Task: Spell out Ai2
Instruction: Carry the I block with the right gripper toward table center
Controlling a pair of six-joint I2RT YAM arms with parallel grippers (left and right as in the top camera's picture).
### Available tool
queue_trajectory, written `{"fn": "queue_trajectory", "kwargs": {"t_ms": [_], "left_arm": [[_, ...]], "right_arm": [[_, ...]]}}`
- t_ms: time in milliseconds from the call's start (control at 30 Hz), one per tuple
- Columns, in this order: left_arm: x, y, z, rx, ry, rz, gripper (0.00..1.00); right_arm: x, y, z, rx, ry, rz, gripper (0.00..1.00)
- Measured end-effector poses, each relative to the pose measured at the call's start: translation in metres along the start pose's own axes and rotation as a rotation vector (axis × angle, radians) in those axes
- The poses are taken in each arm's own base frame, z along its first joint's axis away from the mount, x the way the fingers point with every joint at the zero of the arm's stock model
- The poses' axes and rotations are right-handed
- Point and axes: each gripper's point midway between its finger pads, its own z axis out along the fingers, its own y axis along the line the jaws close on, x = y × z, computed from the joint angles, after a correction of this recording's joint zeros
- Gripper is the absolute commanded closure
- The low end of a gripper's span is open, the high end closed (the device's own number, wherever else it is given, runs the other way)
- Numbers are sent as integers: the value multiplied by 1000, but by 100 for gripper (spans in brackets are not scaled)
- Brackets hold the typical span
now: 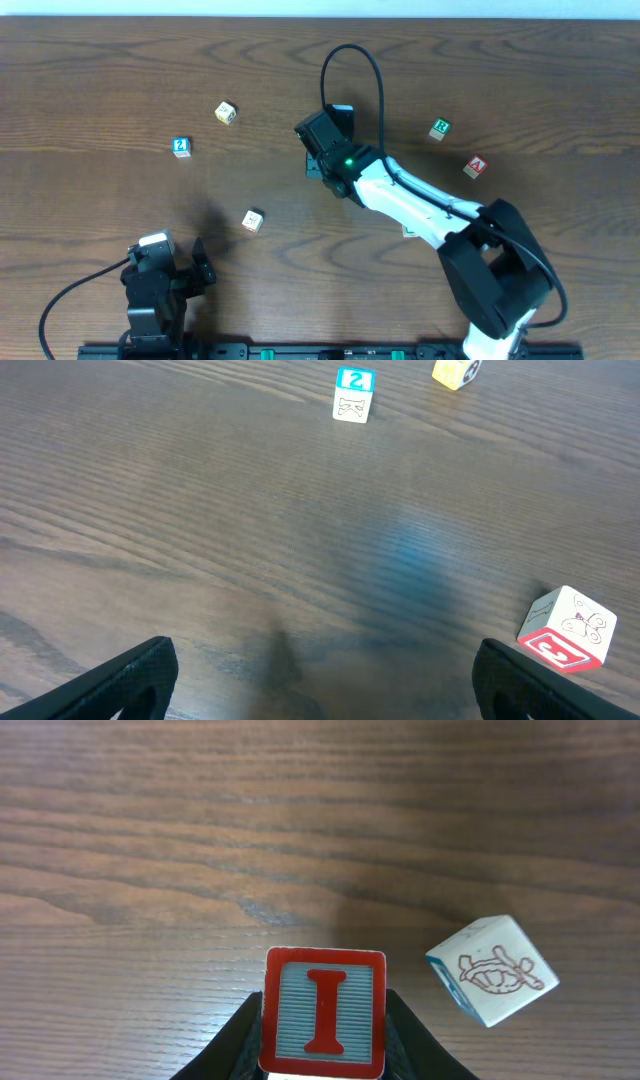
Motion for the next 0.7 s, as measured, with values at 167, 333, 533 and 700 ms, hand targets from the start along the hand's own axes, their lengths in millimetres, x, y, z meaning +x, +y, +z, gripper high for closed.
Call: {"fn": "queue_trajectory", "kwargs": {"t_ms": [167, 333, 533, 700], "left_arm": [[0, 0, 0, 0, 0, 0, 5], [0, 0, 0, 0, 0, 0, 5], [0, 0, 0, 0, 0, 0, 4], [0, 0, 0, 0, 0, 0, 4]], "right_arm": [[8, -1, 8, 5, 24, 0, 98], [15, -3, 15, 16, 43, -6, 98], [22, -6, 23, 32, 63, -13, 98], [18, -6, 23, 38, 44, -10, 98]]}}
